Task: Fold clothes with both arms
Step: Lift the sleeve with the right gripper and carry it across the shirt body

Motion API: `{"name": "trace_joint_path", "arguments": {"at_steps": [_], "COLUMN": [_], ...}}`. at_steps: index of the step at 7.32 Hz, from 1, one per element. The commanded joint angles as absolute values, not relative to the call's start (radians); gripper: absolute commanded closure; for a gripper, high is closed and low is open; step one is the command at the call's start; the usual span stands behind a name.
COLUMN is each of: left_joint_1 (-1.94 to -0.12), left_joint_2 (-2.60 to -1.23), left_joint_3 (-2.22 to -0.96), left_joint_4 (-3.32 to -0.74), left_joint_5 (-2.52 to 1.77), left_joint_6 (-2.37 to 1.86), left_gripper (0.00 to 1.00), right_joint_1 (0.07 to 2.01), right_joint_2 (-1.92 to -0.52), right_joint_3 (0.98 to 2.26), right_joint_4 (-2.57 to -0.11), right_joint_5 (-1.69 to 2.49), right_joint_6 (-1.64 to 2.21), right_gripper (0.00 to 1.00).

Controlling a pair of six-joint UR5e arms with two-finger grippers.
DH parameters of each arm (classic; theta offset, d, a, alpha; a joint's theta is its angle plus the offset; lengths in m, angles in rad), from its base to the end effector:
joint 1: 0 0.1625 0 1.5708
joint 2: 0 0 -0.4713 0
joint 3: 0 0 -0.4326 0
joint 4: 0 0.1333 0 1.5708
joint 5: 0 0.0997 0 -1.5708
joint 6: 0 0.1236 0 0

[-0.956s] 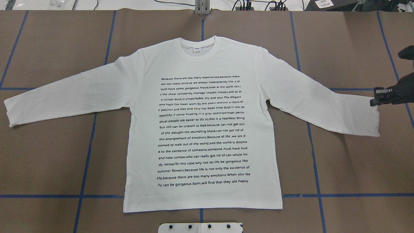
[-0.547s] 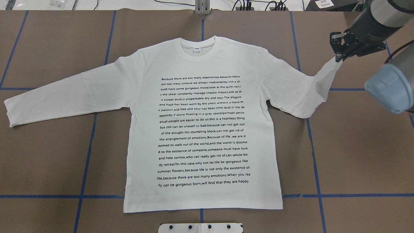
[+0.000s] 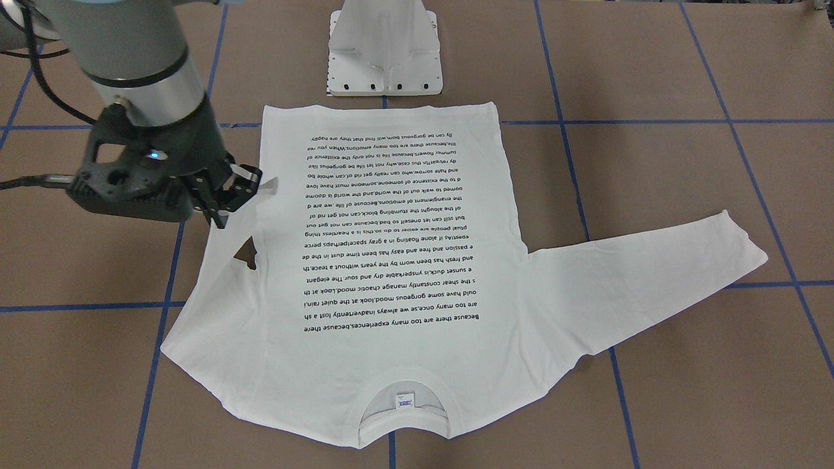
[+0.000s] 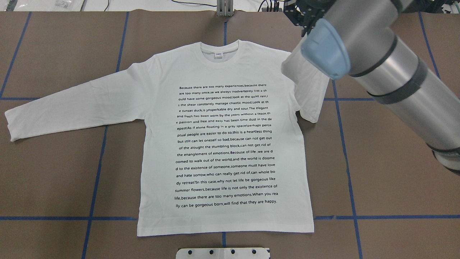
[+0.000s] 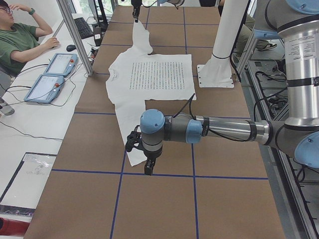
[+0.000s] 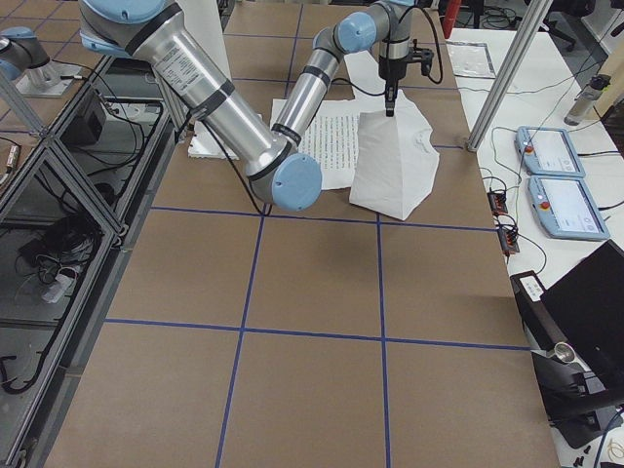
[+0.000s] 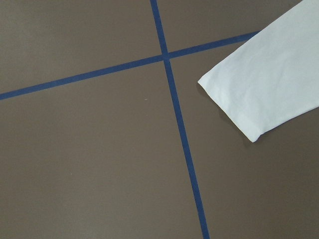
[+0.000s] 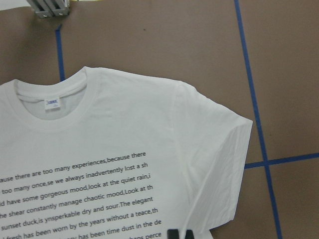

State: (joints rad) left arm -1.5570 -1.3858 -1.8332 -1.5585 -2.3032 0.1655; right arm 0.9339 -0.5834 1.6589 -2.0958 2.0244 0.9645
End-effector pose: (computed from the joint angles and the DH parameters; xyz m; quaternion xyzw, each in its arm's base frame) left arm -0.0444 -0.4507 0.6775 0.0574 0.3545 0.0952 0.9284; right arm -0.3777 -0.6436 0.0840 0.0290 -0.3408 0.0926 0.9351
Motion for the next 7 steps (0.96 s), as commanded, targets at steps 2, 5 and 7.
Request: {"name": "trace_joint_path", "arguments": {"at_steps": [2,5,7], "left_joint_1": [-1.557,-1.557,-1.557], "left_joint_2": [-1.385,-1.385,-1.385], "left_joint_3": [-1.83,-1.827,-1.827], "left_joint_4": [-1.559,-1.559,-1.559], "left_joint_5": [-2.301,-2.301,-2.304], "left_joint_6": [0.166,0.166,0.166], "left_gripper": [0.0,0.0,0.0], "right_joint_1": [0.754,0.611,0.591], "right_joint_2": [-0.301,-0.233,-0.19], "right_joint_3": [1.221,0.993,0.88], "right_joint_4": [-1.836,-1.609,-1.484], "right_joint_5": [1.886,1.736,1.701], "right_joint_6": [1.185,1.351,1.385], "right_gripper": [1.0,1.0,0.78]}}
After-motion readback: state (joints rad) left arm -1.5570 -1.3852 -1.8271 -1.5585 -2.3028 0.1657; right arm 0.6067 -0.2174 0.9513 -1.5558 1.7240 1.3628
